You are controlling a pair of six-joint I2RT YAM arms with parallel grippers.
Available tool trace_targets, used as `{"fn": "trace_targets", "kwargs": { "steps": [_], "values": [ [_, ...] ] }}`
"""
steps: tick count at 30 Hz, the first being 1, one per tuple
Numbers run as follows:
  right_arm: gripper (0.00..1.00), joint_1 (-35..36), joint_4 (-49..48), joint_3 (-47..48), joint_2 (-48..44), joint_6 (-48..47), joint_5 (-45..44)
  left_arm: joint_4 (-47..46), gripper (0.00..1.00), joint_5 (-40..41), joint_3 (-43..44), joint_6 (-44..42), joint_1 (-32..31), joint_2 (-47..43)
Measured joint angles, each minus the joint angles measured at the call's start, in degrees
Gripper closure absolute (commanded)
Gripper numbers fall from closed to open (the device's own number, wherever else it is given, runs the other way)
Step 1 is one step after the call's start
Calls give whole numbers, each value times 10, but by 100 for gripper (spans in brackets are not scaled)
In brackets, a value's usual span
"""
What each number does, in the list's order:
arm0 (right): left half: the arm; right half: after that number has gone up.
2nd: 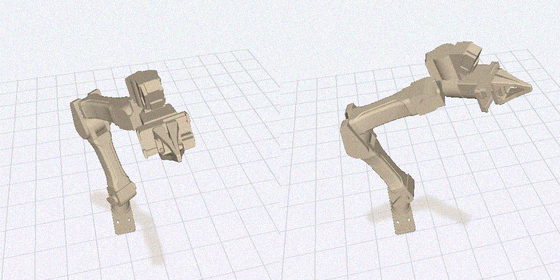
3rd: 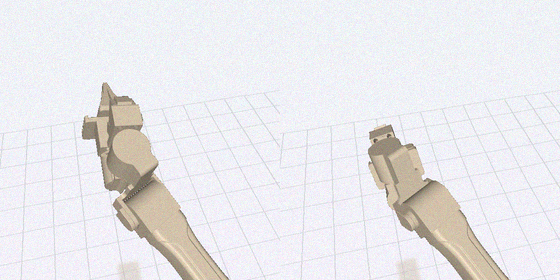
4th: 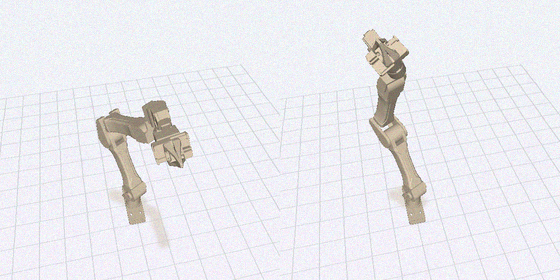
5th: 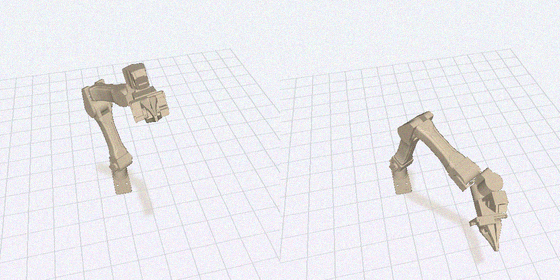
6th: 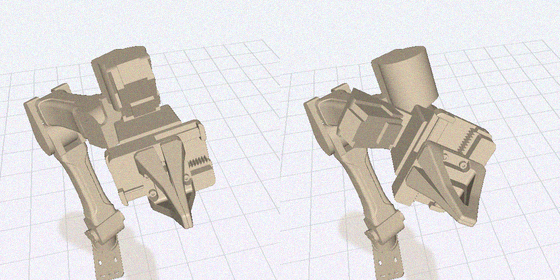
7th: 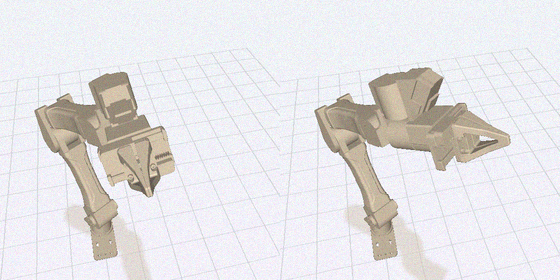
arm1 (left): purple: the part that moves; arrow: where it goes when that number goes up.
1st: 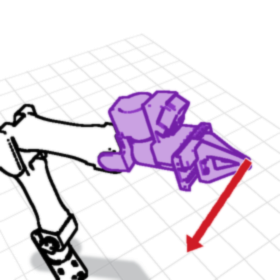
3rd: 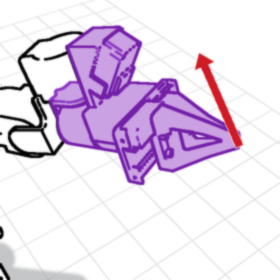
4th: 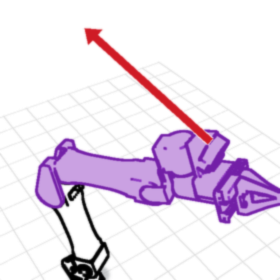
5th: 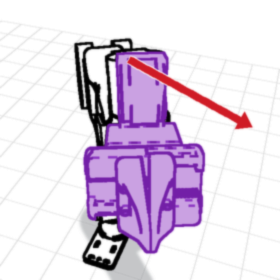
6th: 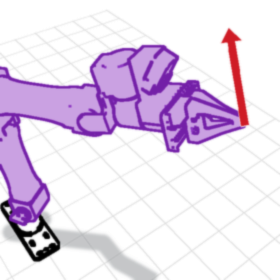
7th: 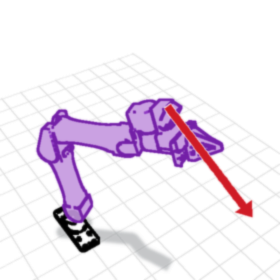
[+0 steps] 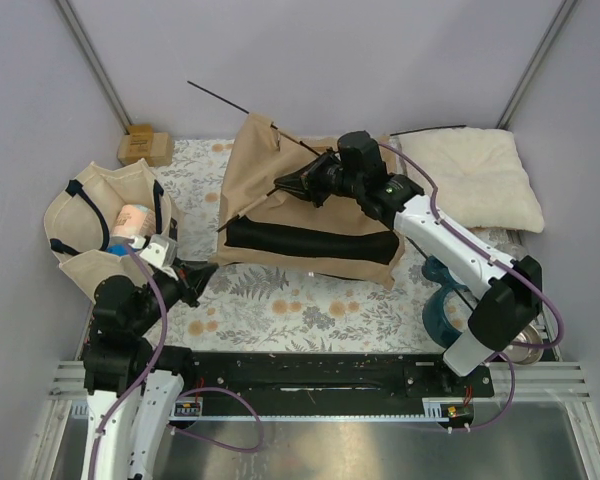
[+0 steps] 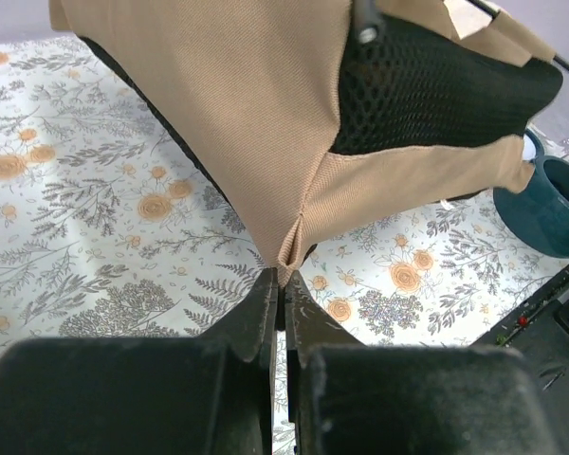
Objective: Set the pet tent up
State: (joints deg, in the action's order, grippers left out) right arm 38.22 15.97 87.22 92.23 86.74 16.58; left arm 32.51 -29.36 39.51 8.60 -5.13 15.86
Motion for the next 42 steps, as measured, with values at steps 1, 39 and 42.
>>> {"fn": "trace_targets", "kwargs": {
  "steps": [1,39,42],
  "values": [
    [100,0,6,7,3,-13,-7,3,100,-2,6,-5,0,0],
    [100,33,7,23,45,-121,-35,85,100,-31,55,-55,0,90],
    [100,36,7,23,45,-129,-36,85,100,-33,59,-55,0,90]
  ]
}}
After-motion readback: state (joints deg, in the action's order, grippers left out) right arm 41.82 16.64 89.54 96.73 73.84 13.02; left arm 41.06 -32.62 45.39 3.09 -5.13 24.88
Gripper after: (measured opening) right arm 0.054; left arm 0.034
